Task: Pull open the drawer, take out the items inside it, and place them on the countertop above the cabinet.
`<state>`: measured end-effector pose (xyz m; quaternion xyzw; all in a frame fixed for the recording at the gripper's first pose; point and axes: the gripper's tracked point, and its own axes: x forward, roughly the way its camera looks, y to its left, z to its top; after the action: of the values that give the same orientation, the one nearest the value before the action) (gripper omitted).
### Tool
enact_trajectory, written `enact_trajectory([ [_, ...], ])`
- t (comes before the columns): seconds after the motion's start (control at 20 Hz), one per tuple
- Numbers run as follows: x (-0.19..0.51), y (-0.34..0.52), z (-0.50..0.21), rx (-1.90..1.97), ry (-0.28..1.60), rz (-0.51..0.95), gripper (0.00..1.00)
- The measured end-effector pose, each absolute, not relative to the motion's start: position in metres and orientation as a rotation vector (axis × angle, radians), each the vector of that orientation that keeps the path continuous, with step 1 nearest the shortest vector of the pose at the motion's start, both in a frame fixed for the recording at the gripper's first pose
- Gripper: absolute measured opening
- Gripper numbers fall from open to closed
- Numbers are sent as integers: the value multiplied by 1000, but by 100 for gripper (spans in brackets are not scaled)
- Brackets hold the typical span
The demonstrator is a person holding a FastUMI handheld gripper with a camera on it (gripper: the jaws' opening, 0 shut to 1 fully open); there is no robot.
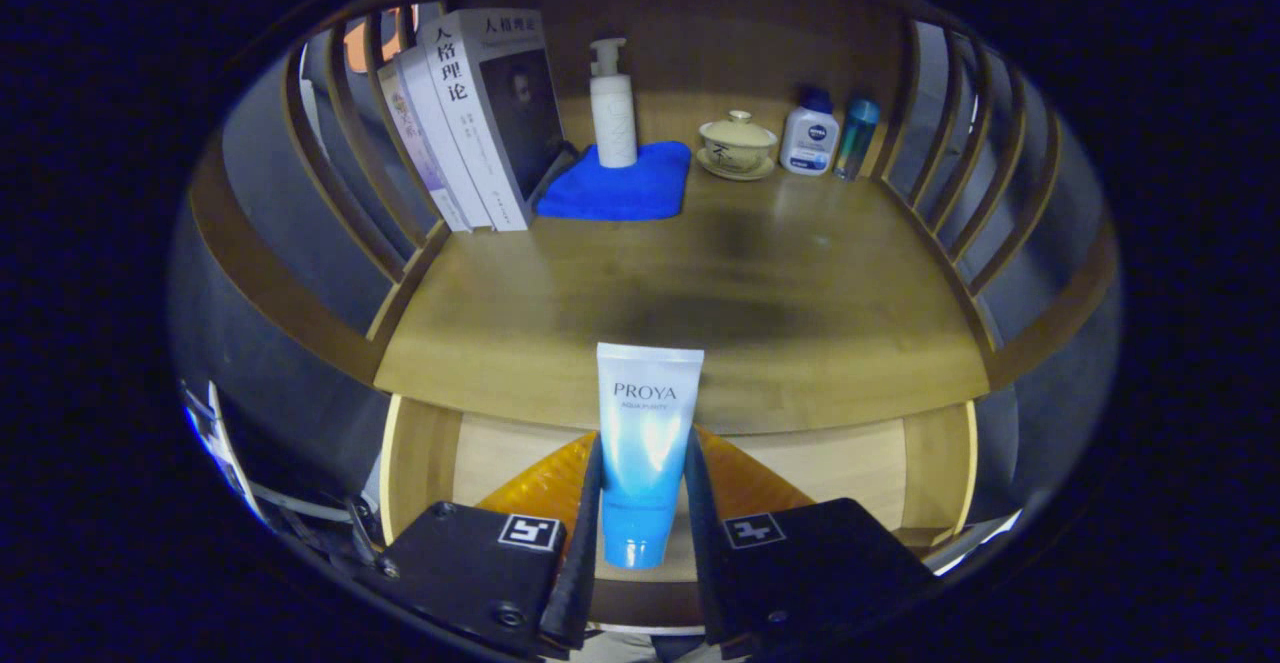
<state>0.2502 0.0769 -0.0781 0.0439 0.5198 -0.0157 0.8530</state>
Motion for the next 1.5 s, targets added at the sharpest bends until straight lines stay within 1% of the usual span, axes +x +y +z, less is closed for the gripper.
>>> enact_trajectory([
  [0.35, 306, 73, -61, 58, 1019, -78, 46],
  [0.65, 349, 65, -72, 31, 980, -106, 46],
  [0.85, 356, 55, -87, 12, 996, -161, 46],
  [0.9, 359, 54, -89, 10, 993, -157, 47],
  [1.1, 361, 52, -86, -22, 952, -134, 57],
  [1.2, 355, 46, -82, -55, 934, -158, 62],
  [1.3, 346, 51, -76, -50, 921, -145, 67],
  [1.5, 314, 64, -59, -43, 887, -78, 67],
])
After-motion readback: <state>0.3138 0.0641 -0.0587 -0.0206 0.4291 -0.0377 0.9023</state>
